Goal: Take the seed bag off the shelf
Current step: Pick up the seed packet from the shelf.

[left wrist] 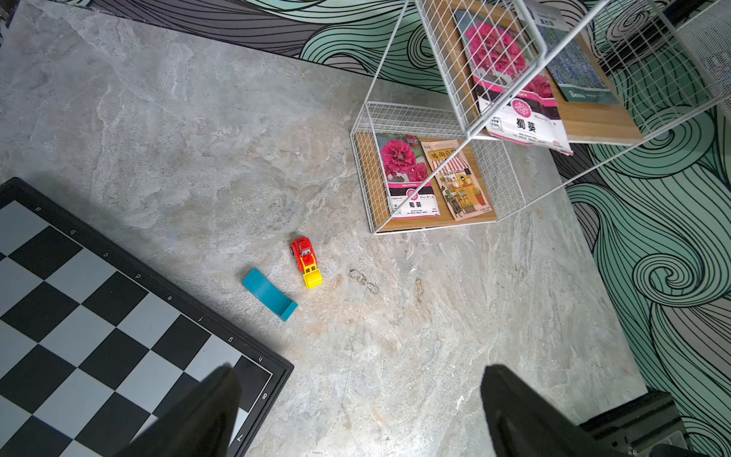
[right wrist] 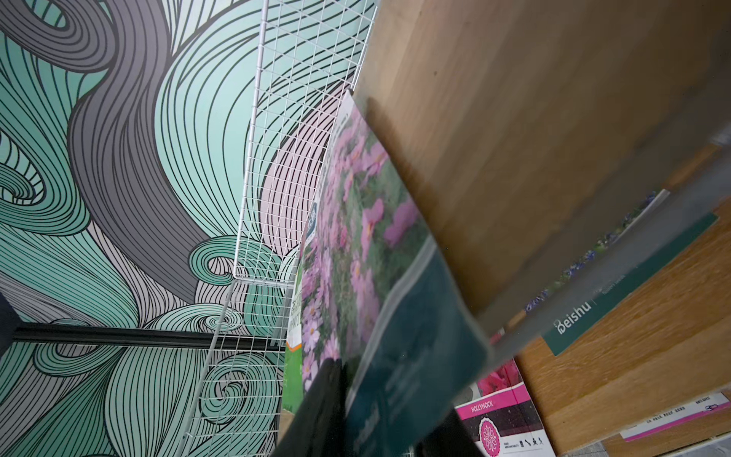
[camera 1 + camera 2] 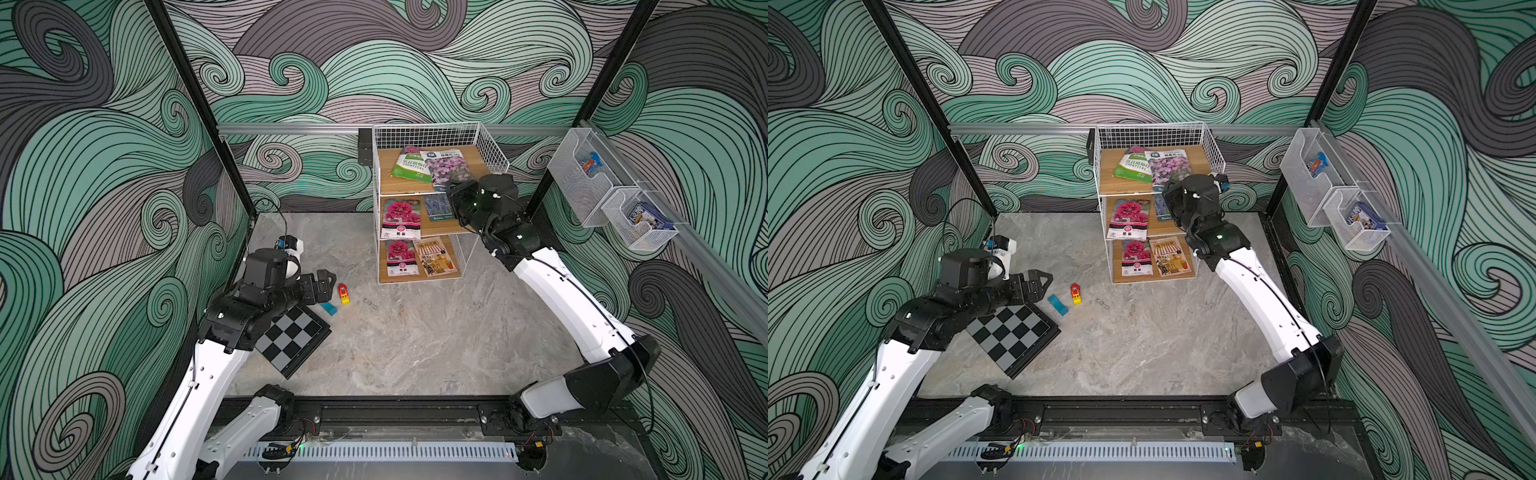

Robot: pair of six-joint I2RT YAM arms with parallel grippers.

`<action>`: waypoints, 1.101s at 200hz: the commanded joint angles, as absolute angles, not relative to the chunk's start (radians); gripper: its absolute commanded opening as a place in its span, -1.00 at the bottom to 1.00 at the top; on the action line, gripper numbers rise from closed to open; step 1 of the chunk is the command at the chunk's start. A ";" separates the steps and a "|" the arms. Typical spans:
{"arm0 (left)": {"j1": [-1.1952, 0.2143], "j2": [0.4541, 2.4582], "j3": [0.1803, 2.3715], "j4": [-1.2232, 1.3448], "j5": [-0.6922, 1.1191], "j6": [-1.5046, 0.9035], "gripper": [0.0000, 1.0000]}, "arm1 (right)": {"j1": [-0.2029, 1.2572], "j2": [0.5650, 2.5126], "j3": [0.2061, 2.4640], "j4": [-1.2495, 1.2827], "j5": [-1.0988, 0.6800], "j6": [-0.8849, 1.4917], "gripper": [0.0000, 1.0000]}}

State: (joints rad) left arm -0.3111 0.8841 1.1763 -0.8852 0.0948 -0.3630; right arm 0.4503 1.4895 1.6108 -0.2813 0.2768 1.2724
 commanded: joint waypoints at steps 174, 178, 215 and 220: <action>-0.313 0.815 1.144 -0.940 0.097 -0.316 0.97 | 0.456 1.466 1.630 -0.239 0.248 1.218 -0.21; -0.313 0.813 1.143 -0.941 0.097 -0.315 0.97 | 0.456 1.469 1.633 -0.239 0.248 1.219 -0.20; -0.313 0.807 1.135 -0.946 0.094 -0.308 0.97 | 0.452 1.496 1.647 -0.203 0.255 1.225 -0.27; -0.313 0.807 1.135 -0.948 0.094 -0.307 0.97 | 0.451 1.499 1.650 -0.204 0.255 1.226 -0.29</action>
